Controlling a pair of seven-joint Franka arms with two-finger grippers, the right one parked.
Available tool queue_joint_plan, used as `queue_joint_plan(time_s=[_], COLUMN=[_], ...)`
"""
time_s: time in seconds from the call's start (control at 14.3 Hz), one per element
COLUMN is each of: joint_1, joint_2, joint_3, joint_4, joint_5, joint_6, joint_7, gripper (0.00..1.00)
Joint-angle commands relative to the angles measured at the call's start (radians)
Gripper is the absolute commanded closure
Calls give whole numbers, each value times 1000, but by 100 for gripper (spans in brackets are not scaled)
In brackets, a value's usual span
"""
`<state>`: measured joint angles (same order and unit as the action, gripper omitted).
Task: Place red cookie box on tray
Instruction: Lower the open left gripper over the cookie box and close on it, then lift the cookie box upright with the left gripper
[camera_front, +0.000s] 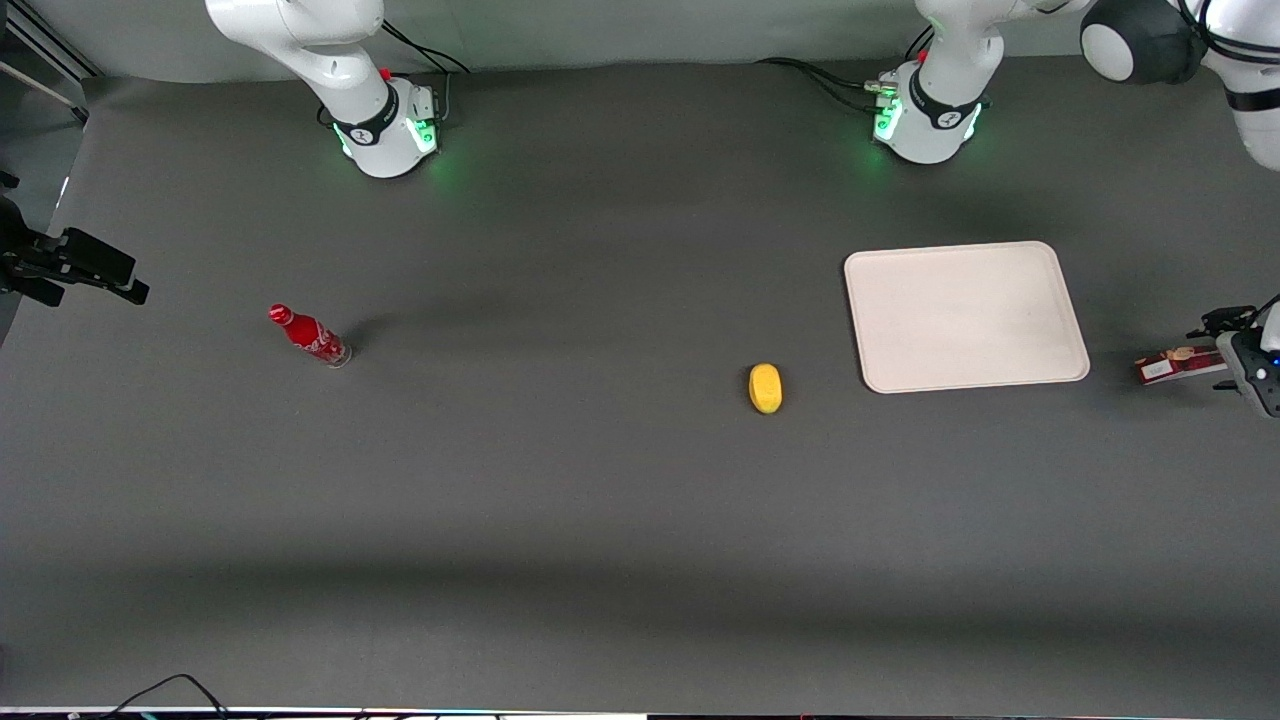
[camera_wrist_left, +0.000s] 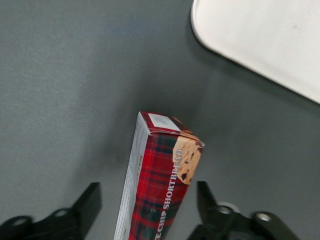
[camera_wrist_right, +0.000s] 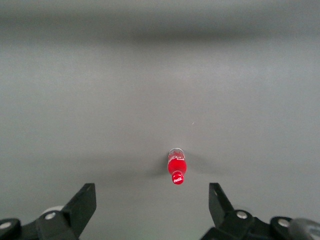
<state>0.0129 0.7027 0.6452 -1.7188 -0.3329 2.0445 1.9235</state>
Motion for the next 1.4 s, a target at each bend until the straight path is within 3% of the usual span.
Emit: queue_joint_plan(time_s=[0.0,0.35,0.56,0.7,1.05,1.33], joint_1=[-4,-16,-25,-39,-57,-103], joint_2=[-5,-9,-23,-58,-216,-388], joint_3=[13,14,53,83,83,35], joint_4=[-64,-33,85,168,346,350], joint_5=[-50,-83,-66,-10,181,290], joint_6=[65,7,-189,-349,-719,-806], joint_7=[32,-44,-121,-217,-726,-1182], gripper=[100,100,100,100,100,100])
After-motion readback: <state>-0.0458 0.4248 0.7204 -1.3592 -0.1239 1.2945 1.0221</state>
